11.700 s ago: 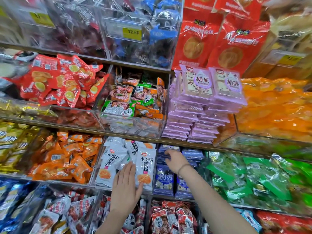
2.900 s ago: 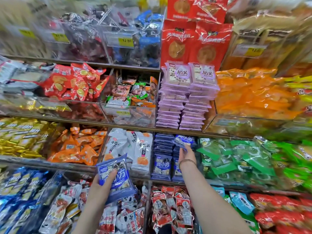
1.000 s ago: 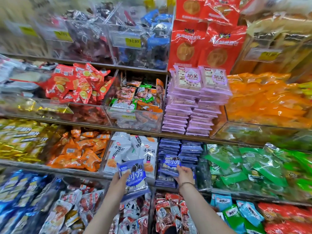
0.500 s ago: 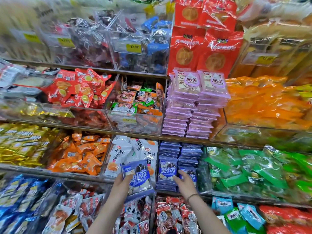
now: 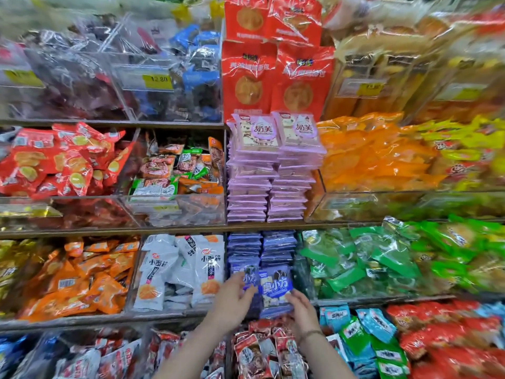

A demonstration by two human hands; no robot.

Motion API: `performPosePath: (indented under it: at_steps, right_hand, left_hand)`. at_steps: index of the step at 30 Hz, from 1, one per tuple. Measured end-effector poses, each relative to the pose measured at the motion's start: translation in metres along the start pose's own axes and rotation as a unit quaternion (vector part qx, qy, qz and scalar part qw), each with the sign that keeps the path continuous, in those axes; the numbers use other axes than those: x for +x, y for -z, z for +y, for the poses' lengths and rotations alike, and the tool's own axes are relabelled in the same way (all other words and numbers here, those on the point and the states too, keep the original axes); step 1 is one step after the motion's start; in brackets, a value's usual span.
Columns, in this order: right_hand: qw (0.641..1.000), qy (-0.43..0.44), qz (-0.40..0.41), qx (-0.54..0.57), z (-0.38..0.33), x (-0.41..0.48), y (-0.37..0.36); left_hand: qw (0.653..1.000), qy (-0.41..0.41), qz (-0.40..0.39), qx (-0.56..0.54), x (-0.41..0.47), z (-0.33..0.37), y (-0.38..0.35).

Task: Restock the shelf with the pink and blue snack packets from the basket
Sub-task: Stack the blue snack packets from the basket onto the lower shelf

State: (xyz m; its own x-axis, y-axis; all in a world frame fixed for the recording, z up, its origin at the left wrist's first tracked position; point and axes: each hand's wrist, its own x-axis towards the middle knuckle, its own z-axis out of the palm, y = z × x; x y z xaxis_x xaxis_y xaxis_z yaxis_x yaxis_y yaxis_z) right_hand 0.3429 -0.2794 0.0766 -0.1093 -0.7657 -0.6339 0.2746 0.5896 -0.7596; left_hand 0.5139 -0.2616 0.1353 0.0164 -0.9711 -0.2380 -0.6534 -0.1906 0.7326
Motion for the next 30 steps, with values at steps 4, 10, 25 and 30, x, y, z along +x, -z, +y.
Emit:
performPosePath:
  at_steps: [4, 10, 25, 30]
  right_hand:
    - [0.995, -0.039, 0.065, 0.07, 0.005, 0.022, -0.005]
    - [0.996, -0.006, 0.08, -0.043, 0.017, 0.023, -0.005]
    - [0.698, 0.072, -0.152, -0.696, -0.005, 0.043, -0.01]
    - [0.696, 0.07, -0.15, -0.698, -0.011, 0.059, -0.012]
  left_hand:
    - [0.972, -0.066, -0.019, 0.225, 0.02, -0.005, -0.016]
    - [0.889, -0.081, -0.032, 0.449, 0.049, -0.013, -0.032]
    - [0.871, -0.023, -0.076, 0.485, 0.084, -0.029, -0.06]
    - [0.865, -0.029, -0.07, 0.496, 0.088, -0.034, -0.063]
